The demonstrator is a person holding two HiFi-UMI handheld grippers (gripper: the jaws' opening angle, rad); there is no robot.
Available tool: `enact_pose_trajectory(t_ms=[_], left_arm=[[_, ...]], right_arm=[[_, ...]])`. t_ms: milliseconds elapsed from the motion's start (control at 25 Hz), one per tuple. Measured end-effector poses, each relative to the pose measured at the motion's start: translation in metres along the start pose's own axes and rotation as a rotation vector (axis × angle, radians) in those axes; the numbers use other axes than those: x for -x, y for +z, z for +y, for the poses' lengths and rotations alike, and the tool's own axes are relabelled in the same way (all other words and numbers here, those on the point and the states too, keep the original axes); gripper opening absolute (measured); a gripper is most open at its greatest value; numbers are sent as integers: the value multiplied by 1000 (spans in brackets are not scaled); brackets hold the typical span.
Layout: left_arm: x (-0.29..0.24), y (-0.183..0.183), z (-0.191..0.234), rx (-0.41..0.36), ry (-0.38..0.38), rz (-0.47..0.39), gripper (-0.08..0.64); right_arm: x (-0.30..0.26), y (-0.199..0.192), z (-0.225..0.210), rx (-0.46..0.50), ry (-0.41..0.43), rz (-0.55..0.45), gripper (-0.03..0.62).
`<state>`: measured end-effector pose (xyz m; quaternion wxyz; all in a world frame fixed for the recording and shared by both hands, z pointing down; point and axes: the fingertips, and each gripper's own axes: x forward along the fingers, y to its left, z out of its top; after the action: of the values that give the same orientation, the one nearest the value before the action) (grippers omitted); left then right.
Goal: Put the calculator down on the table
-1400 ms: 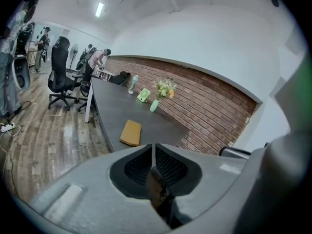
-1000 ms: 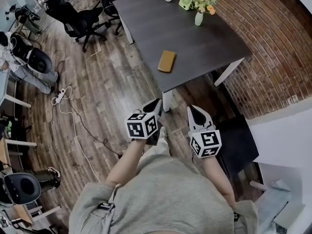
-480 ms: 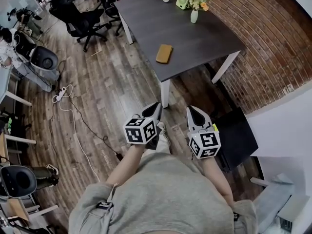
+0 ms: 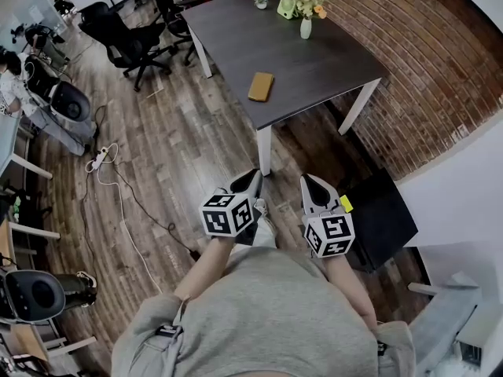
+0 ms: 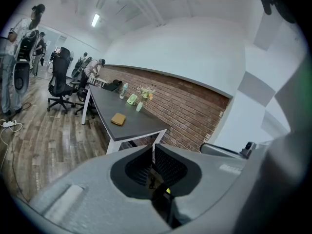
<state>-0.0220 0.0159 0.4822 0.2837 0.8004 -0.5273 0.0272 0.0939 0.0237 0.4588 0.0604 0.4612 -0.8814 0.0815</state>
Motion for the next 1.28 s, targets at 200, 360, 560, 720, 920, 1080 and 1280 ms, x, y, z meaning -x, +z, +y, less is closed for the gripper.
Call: enact_pose_trajectory(t_ms=[200,360,560,720,920,1080,1280], left_arm=[[2,-3,-7,-8,-10,-4,29],[6,-4,-10,-9,-12,-7,29],[8,-4,-9,-9,-13,-7,29],[11,-5,-8,-8,-16,-6,29],[12,-5,-7,-9,-23,-5,29],[11,-8,-5,-6,-25,-2,29],[10,-4,-1,-2,-25,2,29]], right_arm=[[8,-1,-2,-5,-7,-8,3],[12,-1,-1,-1,-13,-9,3],[14,0,0,12,-25,-7,2],[14,-1,3,13,-26,-6,2],[13,-2,6,11,-29,-7,2],[13,-4,6,2,-31,-9,2],[8,-3,6,-3,-33,-7,2]])
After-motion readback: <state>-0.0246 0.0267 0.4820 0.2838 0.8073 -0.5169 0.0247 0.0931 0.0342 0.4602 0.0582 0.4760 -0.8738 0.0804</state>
